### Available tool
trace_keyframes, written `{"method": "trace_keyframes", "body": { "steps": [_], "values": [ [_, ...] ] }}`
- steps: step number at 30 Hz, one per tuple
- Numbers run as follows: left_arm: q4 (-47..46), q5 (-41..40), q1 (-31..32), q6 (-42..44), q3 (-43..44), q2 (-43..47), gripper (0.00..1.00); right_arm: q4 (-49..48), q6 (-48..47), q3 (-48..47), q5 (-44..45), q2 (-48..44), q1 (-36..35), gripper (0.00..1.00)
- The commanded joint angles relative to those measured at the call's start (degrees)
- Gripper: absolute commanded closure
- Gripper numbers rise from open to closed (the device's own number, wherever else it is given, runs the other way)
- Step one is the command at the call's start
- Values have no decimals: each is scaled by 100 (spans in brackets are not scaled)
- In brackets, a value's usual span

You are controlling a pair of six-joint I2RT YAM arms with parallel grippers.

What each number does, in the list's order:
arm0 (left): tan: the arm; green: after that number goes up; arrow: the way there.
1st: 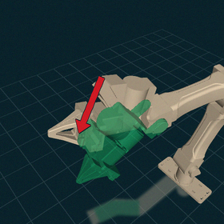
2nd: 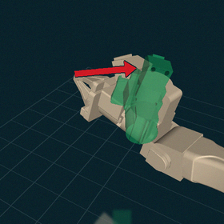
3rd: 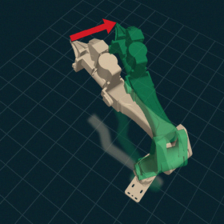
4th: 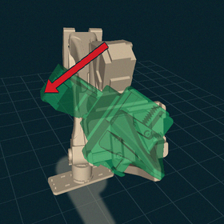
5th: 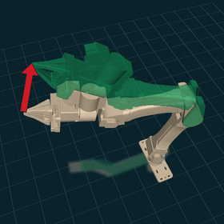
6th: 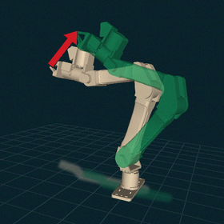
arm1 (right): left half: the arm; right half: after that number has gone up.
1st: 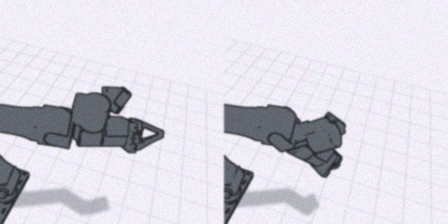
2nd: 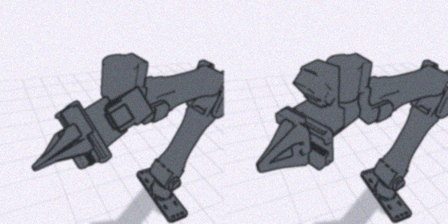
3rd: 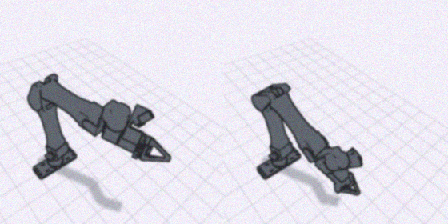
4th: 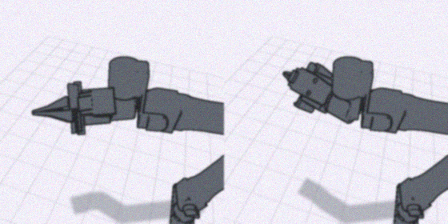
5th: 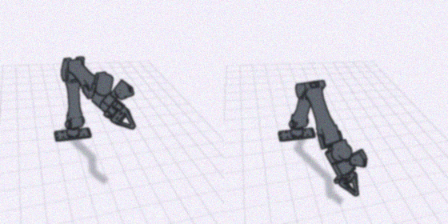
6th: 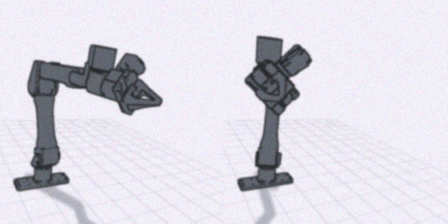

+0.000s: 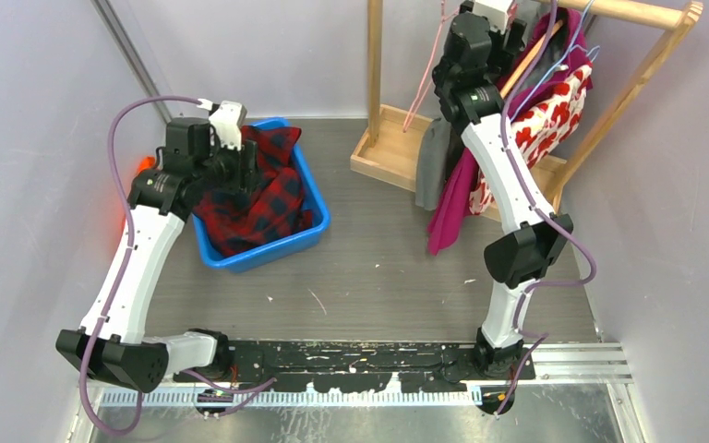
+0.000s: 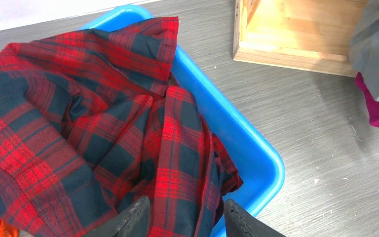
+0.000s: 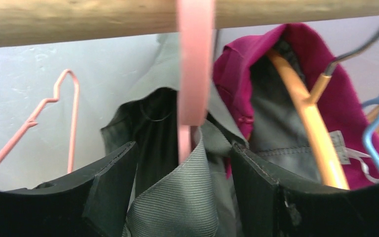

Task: Remove the skirt from the hanger
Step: Pick up the hanger from the clothesline.

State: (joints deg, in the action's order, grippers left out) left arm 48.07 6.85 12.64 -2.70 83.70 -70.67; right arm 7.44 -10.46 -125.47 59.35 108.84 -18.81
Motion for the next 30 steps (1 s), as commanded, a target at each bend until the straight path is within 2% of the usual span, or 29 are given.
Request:
{"method": "trace_keyframes", "body": {
  "steps": [1,2,4,9,13,18,21,26,30],
  "values": [
    [-105,-7,20,40,-46,121,44,-600,-362,251,468,-531,71,27],
    [-105,-15,31,49,-49,116,44,-658,-401,361,513,-571,78,27],
    [-105,-25,36,59,-41,111,44,-703,-456,493,583,-655,76,35],
    [-105,-35,45,68,19,80,44,-589,-431,649,587,-818,82,79],
    [-105,-26,55,68,-3,102,44,-414,-436,738,479,-917,80,98],
    [-105,-26,56,69,-82,163,44,-171,-341,725,200,-1091,79,99],
    [-107,-19,57,68,-117,200,44,312,-134,497,-259,-1151,72,99],
    [-105,-7,79,68,-135,211,44,703,-267,458,-1419,-1412,-428,99],
    [-105,-8,128,72,-118,199,44,623,-647,509,-1643,-1583,-770,99]
  ]
}}
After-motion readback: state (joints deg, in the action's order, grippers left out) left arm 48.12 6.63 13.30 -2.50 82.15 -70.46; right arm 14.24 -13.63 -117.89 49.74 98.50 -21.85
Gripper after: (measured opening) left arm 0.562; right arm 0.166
